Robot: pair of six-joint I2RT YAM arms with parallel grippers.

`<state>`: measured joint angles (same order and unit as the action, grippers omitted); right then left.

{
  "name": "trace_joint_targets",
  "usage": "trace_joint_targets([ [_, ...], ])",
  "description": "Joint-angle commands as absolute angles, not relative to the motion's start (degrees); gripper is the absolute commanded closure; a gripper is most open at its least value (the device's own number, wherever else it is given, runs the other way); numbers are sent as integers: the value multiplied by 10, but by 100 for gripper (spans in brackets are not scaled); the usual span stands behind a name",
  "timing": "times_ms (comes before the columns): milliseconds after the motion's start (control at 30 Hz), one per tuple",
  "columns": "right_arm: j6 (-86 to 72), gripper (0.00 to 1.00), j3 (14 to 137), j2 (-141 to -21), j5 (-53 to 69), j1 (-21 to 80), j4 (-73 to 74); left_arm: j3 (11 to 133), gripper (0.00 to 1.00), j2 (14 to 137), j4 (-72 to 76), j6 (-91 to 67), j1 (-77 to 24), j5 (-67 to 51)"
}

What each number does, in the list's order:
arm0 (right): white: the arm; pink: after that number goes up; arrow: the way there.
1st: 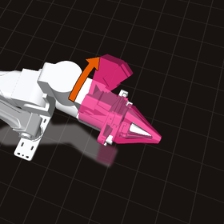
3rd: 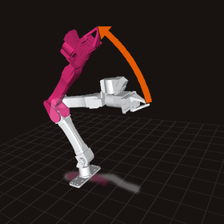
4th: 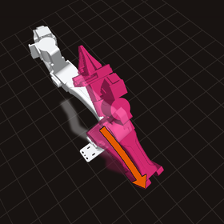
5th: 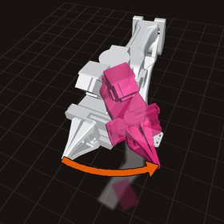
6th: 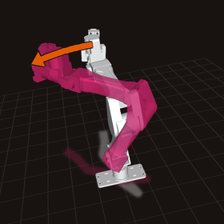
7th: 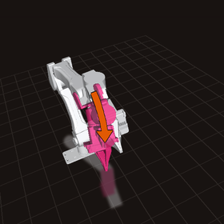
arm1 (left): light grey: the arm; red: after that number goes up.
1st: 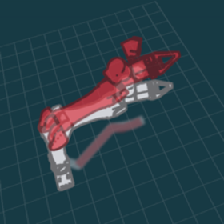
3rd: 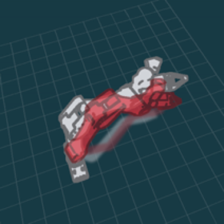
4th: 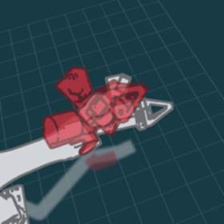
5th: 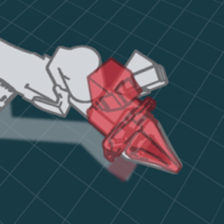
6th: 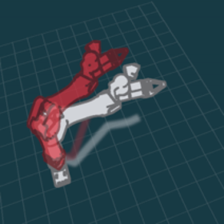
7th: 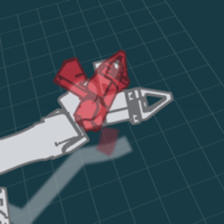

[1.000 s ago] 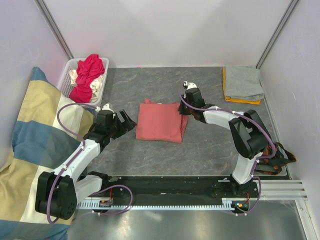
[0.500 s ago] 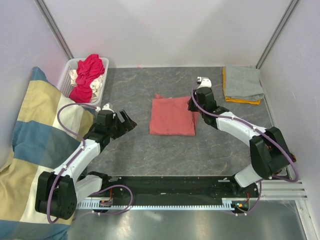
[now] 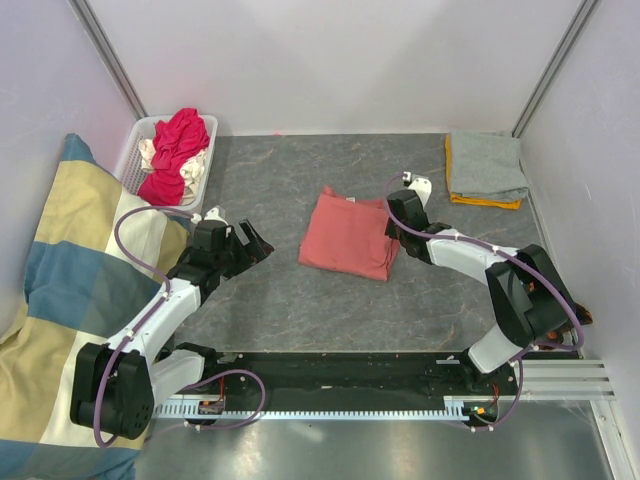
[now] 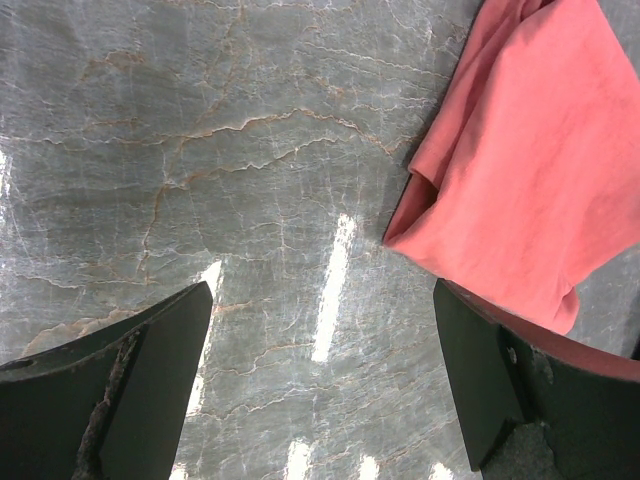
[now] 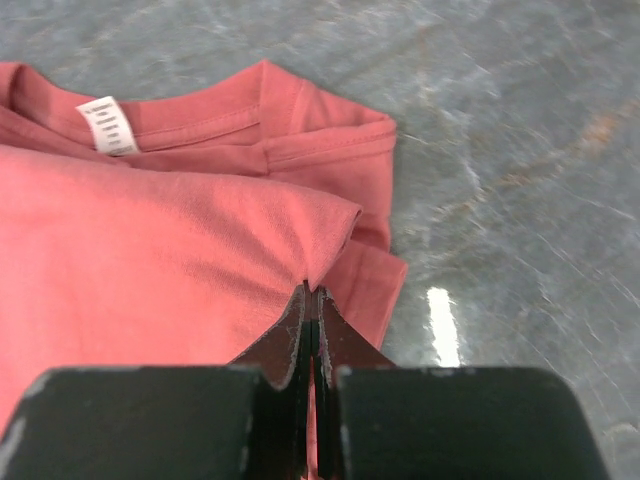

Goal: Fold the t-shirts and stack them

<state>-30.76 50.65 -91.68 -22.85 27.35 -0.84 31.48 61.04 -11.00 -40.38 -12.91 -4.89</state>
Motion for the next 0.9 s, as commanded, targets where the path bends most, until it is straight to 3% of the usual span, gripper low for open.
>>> trace_joint_targets([
  [0,-345,100,494,-904,-308,272,32,309,0,607,-109,-390,-130,-56],
  [467,-496,100,368,-781,-302,281,144,309,0,630,-93,-389,-130,-62],
  [833,-650,100,287,-654,-290,432,286,308,0,641,-86,-388,-130,-72],
  [867,-657,92,287,-635,-289,445,297,307,0,642,-85,-388,-131,-71],
])
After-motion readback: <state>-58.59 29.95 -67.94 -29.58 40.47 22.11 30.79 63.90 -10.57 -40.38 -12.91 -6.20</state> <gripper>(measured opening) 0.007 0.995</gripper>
